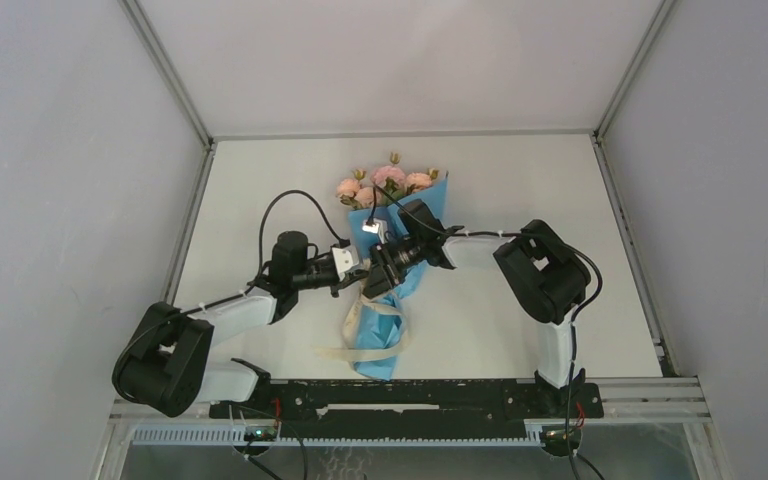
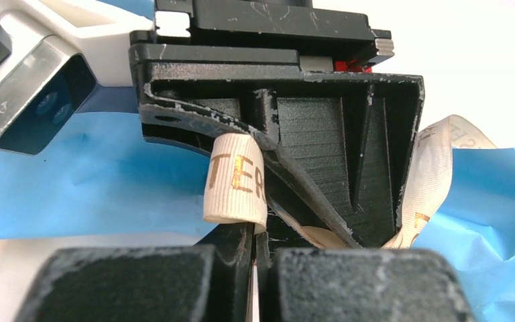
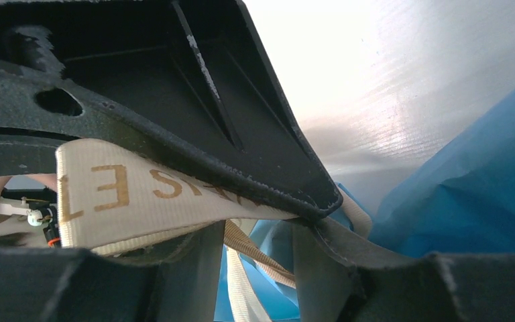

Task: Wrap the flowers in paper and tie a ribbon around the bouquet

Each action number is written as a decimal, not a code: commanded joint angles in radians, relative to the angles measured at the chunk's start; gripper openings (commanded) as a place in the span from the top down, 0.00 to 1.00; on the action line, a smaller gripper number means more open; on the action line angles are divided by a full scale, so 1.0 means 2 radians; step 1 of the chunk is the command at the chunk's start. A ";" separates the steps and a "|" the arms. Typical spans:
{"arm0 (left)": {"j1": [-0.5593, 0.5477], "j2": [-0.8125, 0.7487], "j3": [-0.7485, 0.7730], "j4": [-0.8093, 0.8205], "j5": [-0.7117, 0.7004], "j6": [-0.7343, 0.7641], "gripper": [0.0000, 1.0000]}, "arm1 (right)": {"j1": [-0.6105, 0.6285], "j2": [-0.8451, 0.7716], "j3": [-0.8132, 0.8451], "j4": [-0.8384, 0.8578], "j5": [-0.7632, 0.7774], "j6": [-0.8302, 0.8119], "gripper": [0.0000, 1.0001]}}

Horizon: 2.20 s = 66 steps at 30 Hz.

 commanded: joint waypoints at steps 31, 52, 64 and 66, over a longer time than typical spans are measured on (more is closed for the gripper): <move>0.062 -0.122 0.174 -0.614 0.054 0.406 0.52 | -0.020 0.025 -0.006 0.049 -0.044 0.026 0.56; -0.075 -0.033 0.101 -0.418 -0.042 0.460 0.64 | -0.020 0.012 -0.007 0.018 -0.068 0.002 0.58; -0.075 -0.013 0.105 -0.360 -0.050 0.412 0.60 | -0.016 -0.001 -0.006 -0.007 -0.047 -0.010 0.55; -0.076 -0.014 0.103 -0.359 -0.048 0.413 0.59 | -0.015 -0.004 -0.006 -0.005 -0.035 -0.002 0.55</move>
